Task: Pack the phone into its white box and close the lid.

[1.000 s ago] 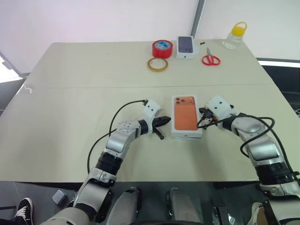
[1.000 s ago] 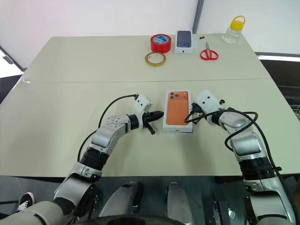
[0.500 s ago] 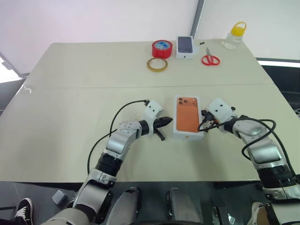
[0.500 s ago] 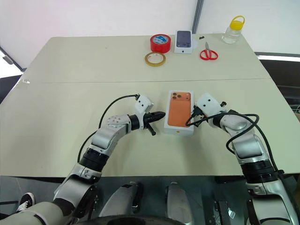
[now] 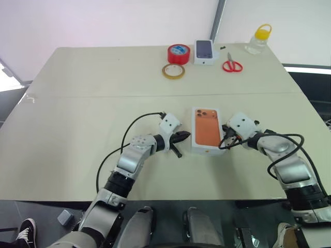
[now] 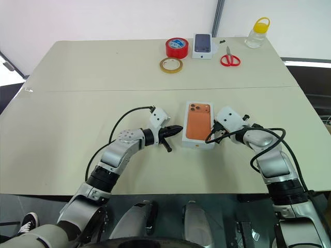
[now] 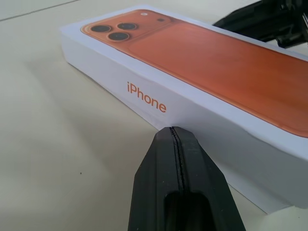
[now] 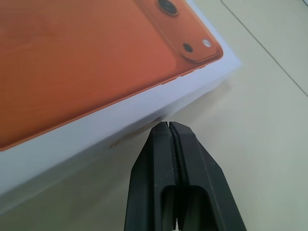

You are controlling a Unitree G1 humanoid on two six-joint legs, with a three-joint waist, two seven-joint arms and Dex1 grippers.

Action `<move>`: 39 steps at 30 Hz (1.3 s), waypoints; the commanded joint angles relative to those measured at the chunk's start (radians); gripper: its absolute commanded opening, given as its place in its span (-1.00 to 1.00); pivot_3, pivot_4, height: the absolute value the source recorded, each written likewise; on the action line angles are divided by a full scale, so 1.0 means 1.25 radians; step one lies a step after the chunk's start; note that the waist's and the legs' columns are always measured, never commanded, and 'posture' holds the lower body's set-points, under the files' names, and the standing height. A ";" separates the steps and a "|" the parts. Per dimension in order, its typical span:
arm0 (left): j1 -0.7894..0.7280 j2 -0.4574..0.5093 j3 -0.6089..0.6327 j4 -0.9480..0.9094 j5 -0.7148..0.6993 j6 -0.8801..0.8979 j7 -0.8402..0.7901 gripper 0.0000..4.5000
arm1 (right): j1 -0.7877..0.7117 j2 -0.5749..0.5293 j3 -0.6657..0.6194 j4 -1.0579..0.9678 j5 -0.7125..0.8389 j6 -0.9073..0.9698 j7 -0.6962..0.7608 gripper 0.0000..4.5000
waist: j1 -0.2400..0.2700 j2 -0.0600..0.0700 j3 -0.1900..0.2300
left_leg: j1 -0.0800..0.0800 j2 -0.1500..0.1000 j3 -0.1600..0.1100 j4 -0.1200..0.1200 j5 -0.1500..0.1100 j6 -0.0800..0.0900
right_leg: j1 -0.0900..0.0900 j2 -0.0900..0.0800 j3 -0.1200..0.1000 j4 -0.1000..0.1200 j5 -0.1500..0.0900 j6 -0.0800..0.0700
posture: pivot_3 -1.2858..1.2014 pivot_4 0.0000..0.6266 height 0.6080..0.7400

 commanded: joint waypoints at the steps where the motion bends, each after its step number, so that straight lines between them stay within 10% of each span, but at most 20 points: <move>1: -0.016 -0.004 -0.002 0.000 0.003 -0.021 0.007 -1.00 | -0.002 -0.011 -0.006 -0.034 -0.011 -0.021 -0.003 -0.98 | 0.000 0.000 0.000 | 0.000 0.000 0.000 0.000 0.000 0.000 | 0.000 0.000 0.000 0.000 0.000 0.000 | 0.03 -0.52 1.00; 39: -0.025 -0.015 0.026 0.034 -0.021 -0.014 0.025 -1.00 | 0.023 -0.033 0.026 -0.079 -0.011 -0.022 0.064 -0.98 | -0.002 0.000 0.000 | 0.000 0.000 0.000 0.000 0.000 0.000 | 0.000 0.000 0.000 0.000 0.000 0.000 | 0.03 -0.52 1.00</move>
